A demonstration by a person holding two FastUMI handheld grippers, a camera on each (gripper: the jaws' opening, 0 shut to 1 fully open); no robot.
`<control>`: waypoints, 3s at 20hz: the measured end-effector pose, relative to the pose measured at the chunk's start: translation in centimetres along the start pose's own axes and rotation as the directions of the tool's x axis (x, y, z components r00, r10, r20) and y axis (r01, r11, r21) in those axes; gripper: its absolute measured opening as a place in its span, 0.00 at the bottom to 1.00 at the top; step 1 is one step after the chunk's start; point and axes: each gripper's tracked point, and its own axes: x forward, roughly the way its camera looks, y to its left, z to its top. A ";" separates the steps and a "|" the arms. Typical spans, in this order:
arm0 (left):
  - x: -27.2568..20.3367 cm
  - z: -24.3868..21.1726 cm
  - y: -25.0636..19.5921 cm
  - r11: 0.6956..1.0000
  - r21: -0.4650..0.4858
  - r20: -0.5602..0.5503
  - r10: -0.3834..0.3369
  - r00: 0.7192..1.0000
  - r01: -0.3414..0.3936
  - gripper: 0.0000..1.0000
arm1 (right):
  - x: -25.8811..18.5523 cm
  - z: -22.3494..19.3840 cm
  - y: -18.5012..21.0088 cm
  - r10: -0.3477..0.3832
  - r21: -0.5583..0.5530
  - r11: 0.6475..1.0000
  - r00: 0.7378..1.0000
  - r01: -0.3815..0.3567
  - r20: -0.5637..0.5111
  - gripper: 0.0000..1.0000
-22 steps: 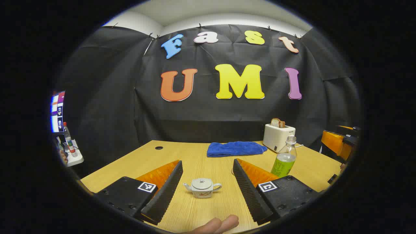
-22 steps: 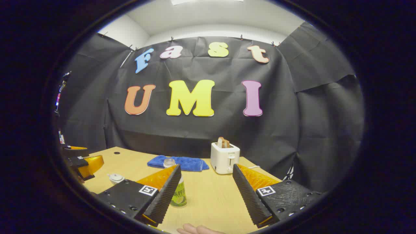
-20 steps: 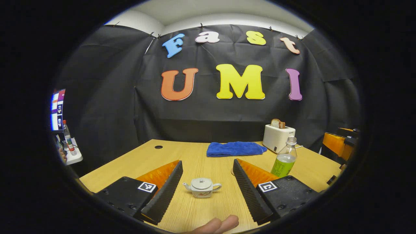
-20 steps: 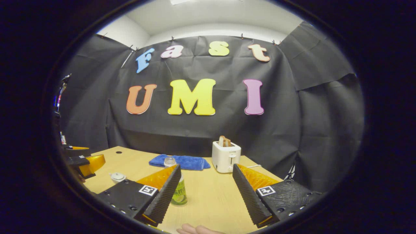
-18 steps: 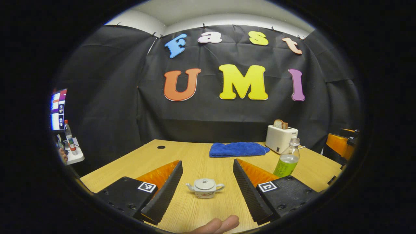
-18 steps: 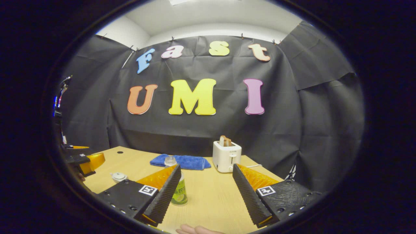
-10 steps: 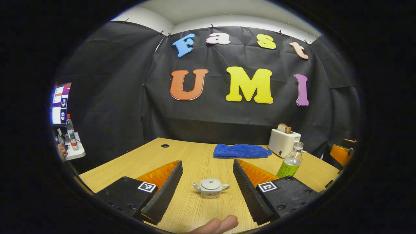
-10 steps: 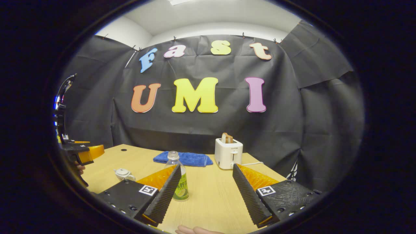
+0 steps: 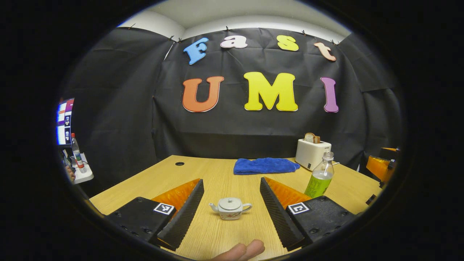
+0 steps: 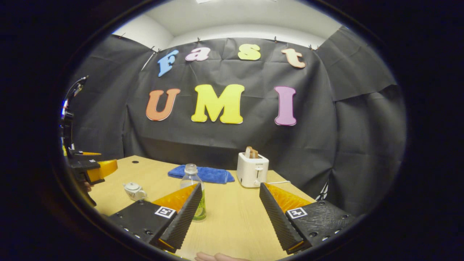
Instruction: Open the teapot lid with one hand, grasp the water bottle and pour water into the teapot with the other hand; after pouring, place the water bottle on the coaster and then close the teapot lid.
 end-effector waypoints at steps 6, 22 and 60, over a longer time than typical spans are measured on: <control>2.3 -1.9 -0.2 1.000 0.010 0.001 -0.018 1.000 0.018 0.98 | 0.6 -1.4 0.5 0.003 -0.010 1.000 0.999 -0.003 -0.032 0.95; 11.1 -9.3 1.5 0.998 -0.005 -0.153 0.056 0.987 -0.057 0.98 | 3.5 -7.6 3.8 0.037 -0.036 0.998 0.987 -0.043 -0.158 0.96; 2.9 -1.4 2.3 0.995 0.101 -0.092 0.033 0.995 -0.024 0.07 | 7.2 -10.7 9.0 0.237 0.007 0.971 0.959 -0.238 -0.154 0.95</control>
